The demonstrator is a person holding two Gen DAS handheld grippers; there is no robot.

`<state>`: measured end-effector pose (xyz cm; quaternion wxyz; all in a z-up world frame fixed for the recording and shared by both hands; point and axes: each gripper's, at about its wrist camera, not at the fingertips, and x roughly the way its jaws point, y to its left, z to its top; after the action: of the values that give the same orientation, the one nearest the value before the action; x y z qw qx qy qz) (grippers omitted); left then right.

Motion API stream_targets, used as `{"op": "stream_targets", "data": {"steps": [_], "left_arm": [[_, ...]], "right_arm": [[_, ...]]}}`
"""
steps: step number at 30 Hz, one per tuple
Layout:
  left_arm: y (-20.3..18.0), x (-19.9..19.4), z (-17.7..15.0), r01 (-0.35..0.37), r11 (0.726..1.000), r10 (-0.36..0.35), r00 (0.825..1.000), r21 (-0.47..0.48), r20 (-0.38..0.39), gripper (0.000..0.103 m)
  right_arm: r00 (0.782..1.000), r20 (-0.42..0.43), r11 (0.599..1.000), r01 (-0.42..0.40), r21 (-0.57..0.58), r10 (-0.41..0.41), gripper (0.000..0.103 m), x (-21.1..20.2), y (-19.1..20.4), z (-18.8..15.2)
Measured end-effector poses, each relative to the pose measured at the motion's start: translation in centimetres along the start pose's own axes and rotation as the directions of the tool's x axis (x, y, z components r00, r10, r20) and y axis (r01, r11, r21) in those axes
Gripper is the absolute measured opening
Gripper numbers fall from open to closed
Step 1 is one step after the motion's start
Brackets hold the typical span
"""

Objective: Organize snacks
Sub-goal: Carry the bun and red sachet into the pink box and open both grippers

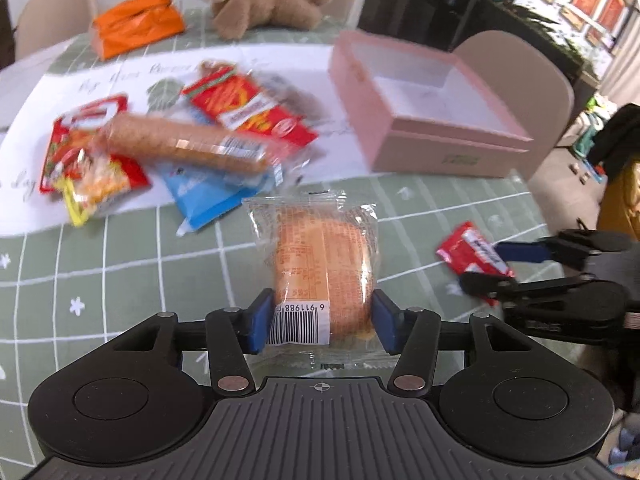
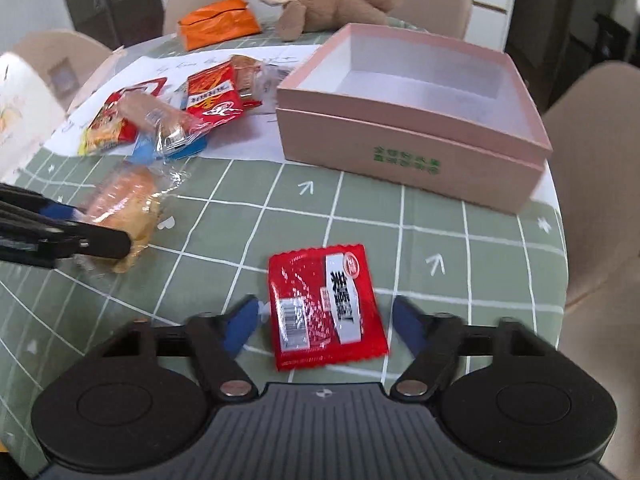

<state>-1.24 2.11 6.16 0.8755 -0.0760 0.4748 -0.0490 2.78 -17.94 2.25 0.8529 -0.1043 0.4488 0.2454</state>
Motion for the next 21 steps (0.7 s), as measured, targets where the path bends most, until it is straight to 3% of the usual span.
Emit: {"op": "stream_targets", "data": {"steps": [2, 4, 8, 10, 12, 13, 15, 18, 21], "left_arm": [[-0.9, -1.6, 1.0, 0.027, 1.0, -0.028, 0.999, 0.009, 0.034, 0.057], [-2.0, -3.3, 2.9, 0.079, 0.997, -0.08, 0.994, 0.018, 0.08, 0.057], [-4.5, -5.5, 9.5, 0.222, 0.972, -0.231, 0.959, 0.077, 0.161, 0.058], [-5.7, -4.8, 14.5, 0.254, 0.961, -0.269, 0.95, 0.11, 0.159, 0.057], [-5.6, -2.3, 18.9, 0.301, 0.952, -0.305, 0.948, 0.059, 0.093, 0.058], [-5.1, -0.6, 20.4, 0.306, 0.952, -0.306, 0.95, 0.007, 0.069, 0.058], [-3.7, 2.0, 21.7, 0.269, 0.962, -0.265, 0.962, -0.057, 0.063, 0.055], [-1.2, 3.2, 20.4, 0.277, 0.959, -0.27, 0.958, -0.064, 0.096, 0.056], [2.1, 4.4, 19.4, 0.193, 0.981, -0.192, 0.976, -0.006, 0.105, 0.055]], "right_arm": [[1.0, -0.006, 1.0, -0.008, -0.016, 0.008, 0.049, -0.6, -0.6, 0.1], [0.999, 0.018, 1.0, -0.031, -0.003, 0.031, 0.048, -2.4, -1.8, 0.2], [0.983, 0.164, 0.996, -0.082, 0.021, 0.078, 0.048, -7.9, -4.7, 3.7], [0.972, 0.232, 0.999, -0.034, -0.011, 0.036, 0.049, -9.3, -5.4, 6.9], [0.959, 0.285, 1.0, 0.008, -0.02, -0.002, 0.057, -9.3, -6.1, 10.6], [0.958, 0.287, 1.0, 0.02, -0.018, -0.014, 0.065, -8.6, -6.4, 11.9], [0.97, 0.234, 0.998, 0.061, 0.031, -0.067, 0.065, -6.8, -7.4, 14.1], [0.973, 0.212, 0.993, 0.072, 0.095, -0.09, 0.065, -5.5, -9.0, 14.5], [0.958, 0.181, 0.972, 0.201, 0.122, -0.221, 0.065, -3.5, -10.1, 14.2]]}}
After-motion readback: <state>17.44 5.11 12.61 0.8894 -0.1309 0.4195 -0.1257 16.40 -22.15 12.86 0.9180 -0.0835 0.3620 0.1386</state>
